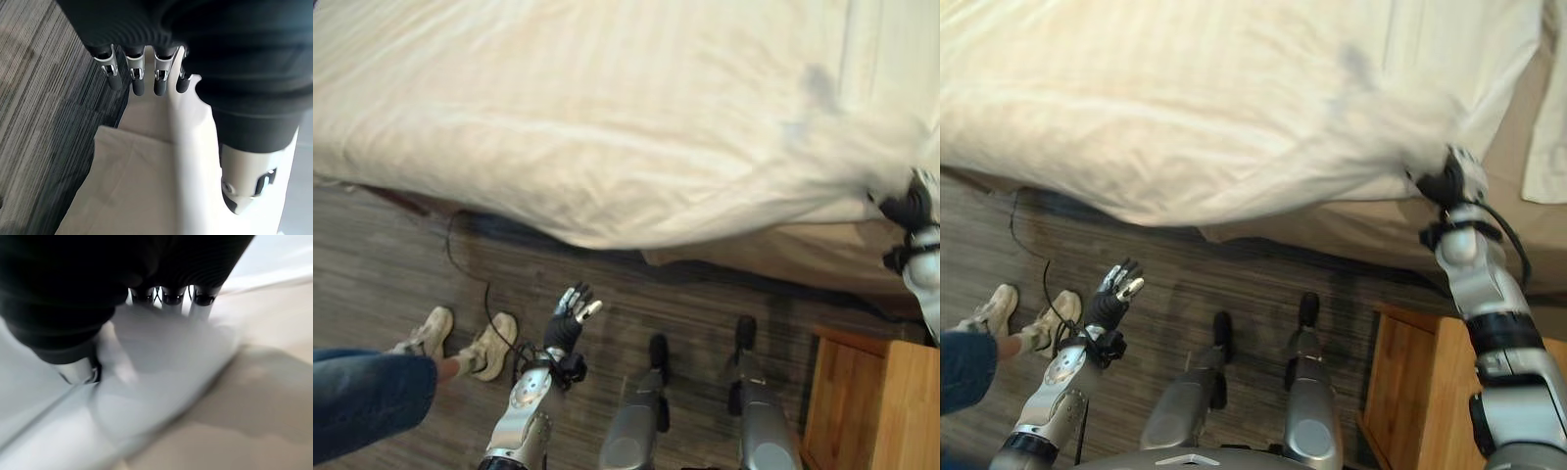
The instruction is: Making the bed.
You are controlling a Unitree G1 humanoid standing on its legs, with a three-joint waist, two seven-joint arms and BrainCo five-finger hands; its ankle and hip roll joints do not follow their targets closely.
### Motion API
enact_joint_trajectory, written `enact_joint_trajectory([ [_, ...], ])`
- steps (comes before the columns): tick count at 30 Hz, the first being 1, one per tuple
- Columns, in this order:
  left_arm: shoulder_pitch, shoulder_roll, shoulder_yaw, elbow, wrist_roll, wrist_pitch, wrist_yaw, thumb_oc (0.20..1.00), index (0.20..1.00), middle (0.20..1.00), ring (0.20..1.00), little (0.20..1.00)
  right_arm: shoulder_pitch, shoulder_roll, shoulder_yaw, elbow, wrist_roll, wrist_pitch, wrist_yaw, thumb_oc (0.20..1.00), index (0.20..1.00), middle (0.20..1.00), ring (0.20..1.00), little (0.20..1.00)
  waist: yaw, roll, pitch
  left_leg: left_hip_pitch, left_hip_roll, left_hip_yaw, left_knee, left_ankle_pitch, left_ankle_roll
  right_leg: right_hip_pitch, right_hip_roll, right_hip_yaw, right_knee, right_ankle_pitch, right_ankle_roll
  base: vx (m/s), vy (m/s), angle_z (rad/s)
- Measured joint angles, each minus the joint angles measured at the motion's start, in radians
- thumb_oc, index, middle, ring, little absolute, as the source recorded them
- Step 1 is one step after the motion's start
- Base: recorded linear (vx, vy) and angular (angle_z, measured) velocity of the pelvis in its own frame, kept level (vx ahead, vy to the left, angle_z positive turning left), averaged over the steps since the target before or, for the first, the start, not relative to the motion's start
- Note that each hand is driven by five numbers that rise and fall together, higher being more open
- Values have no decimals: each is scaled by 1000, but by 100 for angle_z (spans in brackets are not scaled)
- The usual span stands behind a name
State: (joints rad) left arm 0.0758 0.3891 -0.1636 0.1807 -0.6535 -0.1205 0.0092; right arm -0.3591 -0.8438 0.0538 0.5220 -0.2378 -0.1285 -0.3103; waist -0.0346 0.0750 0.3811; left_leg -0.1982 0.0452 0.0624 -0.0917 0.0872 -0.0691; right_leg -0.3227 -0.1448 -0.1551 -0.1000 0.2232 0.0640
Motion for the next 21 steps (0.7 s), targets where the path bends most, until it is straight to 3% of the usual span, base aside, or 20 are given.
enact_joint_trajectory([
  [3, 9, 12, 1, -12, 0, -1, -20, 1000, 1000, 1000, 1000, 1000, 42, 29, -47, 89, 0, -42, -10, 200, 200, 200, 200, 200, 13, 0, -3, 28, 2, -5, 0, -4, 3, 31, 1, -3, 0, -7, 3, 42, 8, 6],
  [4, 17, 15, 2, -11, 0, -2, -25, 1000, 1000, 1000, 1000, 1000, 31, 49, -51, 137, 2, -54, -10, 1000, 1000, 1000, 1000, 1000, 15, 1, -5, 36, 1, -12, -1, -5, 4, 42, -1, -8, 0, -9, 4, 36, 7, 9],
  [9, 51, 20, -1, -9, 0, 0, -36, 1000, 1000, 1000, 1000, 1000, 25, 81, -26, 257, 9, -66, 0, 1000, 1000, 1000, 1000, 1000, 12, -11, -35, 62, -1, -13, 0, -12, 11, 70, -3, -11, 0, -8, 2, 15, -1, 2],
  [12, 47, 32, -28, -7, 0, -1, -46, 1000, 1000, 1000, 1000, 1000, 28, 97, 34, 366, -2, -68, 44, 1000, 1000, 1000, 1000, 1000, 10, -27, -103, 92, -1, -16, -1, -24, 12, 102, -5, -16, -1, -19, 13, 49, -14, 3],
  [16, 47, 37, -38, -6, 1, -2, -57, 1000, 1000, 1000, 1000, 1000, 84, 112, 43, 449, -33, -68, 85, 1000, 1000, 1000, 1000, 1000, 8, -51, -141, 130, -2, -17, -2, -36, 10, 141, -7, -18, -1, -31, 21, 57, -19, 2],
  [21, 72, 46, -34, 22, 3, -1, -59, 1000, 1000, 1000, 1000, 1000, 300, 116, 15, 704, -69, 62, 190, 1000, 1000, 1000, 1000, 1000, -4, -63, -183, 153, -5, -15, -7, -47, 15, 168, -10, -18, -1, -44, 22, 58, -8, -2],
])
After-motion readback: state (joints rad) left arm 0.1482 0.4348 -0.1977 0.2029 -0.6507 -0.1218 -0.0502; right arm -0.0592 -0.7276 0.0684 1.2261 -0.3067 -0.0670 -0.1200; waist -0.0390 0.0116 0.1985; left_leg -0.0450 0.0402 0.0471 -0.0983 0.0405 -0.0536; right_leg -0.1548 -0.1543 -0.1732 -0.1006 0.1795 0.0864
